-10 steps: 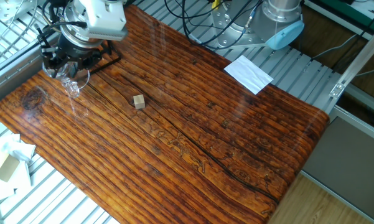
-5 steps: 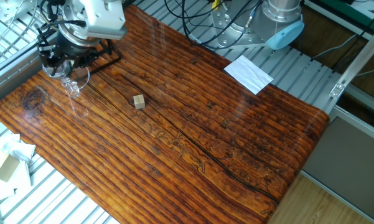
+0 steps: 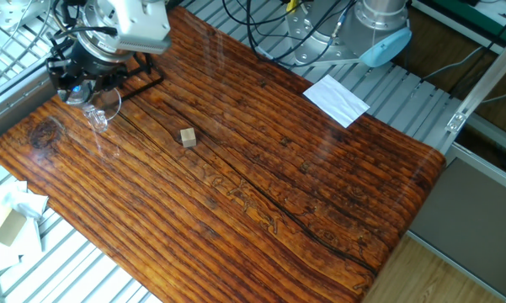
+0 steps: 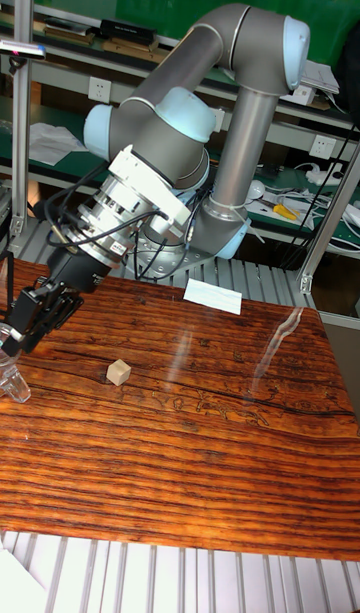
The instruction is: Take the cup off the cup rack
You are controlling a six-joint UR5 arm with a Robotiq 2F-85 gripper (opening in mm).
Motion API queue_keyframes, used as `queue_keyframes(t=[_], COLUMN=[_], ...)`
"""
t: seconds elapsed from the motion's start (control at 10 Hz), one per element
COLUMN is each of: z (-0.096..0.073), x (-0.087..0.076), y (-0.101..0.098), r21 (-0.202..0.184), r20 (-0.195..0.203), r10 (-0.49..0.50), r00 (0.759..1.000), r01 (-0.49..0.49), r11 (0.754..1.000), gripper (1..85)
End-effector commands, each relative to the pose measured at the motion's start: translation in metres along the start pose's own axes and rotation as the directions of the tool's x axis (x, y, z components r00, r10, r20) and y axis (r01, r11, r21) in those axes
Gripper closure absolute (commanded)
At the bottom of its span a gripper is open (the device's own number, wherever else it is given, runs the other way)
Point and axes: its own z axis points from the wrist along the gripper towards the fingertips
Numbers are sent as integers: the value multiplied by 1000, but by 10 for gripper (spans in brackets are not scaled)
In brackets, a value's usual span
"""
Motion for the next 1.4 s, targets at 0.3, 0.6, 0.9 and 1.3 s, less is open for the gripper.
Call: queue_keyframes(t=[0.3, 0.6, 0.9, 1.3], z=[0, 0, 9, 34], x=[-5, -13, -16, -18], y=[-2, -1, 18, 54], r21=[5, 1, 13, 2], r20=[28, 57, 60, 111], r10=[-5, -6, 13, 31], r00=[1000, 998, 998, 993], r01=[4, 6, -14, -31], r11=[1000, 1000, 1000, 1000], gripper=[387, 363, 363, 363])
